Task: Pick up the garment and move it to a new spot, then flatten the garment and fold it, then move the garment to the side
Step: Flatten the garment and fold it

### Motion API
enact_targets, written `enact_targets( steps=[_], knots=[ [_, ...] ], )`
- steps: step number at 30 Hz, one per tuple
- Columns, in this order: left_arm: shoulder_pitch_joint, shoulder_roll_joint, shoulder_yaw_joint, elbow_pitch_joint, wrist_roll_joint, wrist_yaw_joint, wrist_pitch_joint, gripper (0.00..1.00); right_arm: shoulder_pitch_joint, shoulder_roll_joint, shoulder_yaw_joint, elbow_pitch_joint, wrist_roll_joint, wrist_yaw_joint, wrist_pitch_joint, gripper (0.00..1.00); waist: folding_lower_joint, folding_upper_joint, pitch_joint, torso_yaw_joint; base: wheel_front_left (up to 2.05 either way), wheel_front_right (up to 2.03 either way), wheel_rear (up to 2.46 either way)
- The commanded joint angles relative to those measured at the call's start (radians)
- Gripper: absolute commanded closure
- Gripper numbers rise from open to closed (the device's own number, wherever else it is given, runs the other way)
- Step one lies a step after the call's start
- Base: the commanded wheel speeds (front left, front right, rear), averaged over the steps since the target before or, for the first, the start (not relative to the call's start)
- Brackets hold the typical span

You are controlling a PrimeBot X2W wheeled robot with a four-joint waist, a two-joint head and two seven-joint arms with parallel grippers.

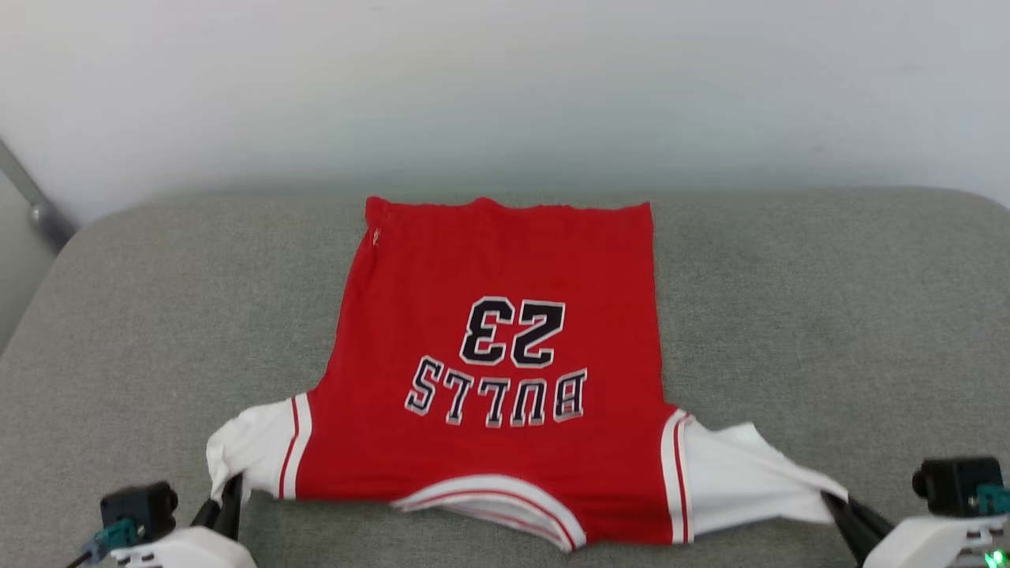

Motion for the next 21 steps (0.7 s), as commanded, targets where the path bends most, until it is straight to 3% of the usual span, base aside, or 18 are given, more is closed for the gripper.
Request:
enact_targets(
  steps=[1,5,10,11,12,19,21],
  knots=[
    [0.073,0.027,0.01,-0.06,-0.008,0.038,0.022,1.0,0.08,0.022,-0.025,-0.056,-0.009,-0.002,0.041,1.0,0.0005,-0.0001,-0.038,0.001,0.0,0.0,0.0],
    [0.223,0.071,0.024,-0.214,-0.03,0.113,0.078,1.0,0.226,0.059,-0.067,-0.175,-0.03,-0.002,0.15,1.0,0.0005,-0.0001,-0.04,0.003,0.0,0.0,0.0],
    [0.348,0.09,0.021,-0.352,-0.046,0.177,0.127,1.0,0.322,0.096,-0.104,-0.221,-0.035,-0.002,0.228,0.97,0.0005,-0.0001,-0.03,0.004,0.0,0.0,0.0],
    [0.359,0.088,0.018,-0.368,-0.043,0.185,0.124,1.0,0.328,0.094,-0.103,-0.22,-0.038,-0.002,0.237,0.56,0.0005,-0.0001,-0.027,0.005,0.0,0.0,0.0],
    [0.367,0.081,0.014,-0.382,-0.041,0.189,0.122,1.0,0.331,0.1,-0.103,-0.218,-0.036,-0.002,0.238,0.0,0.0005,-0.0001,-0.023,0.006,0.0,0.0,0.0],
    [0.314,0.039,-0.007,-0.452,-0.008,0.193,0.077,1.0,0.178,0.093,-0.119,-0.243,-0.023,-0.001,0.153,0.0,0.0005,-0.0001,0.025,0.028,0.0,0.0,0.0],
    [0.276,0.03,-0.013,-0.501,0.016,0.202,0.058,1.0,-0.005,0.073,-0.17,-0.194,-0.009,-0.001,0.102,0.0,0.0005,-0.0001,0.07,0.051,0.0,0.0,0.0]
  ],
)
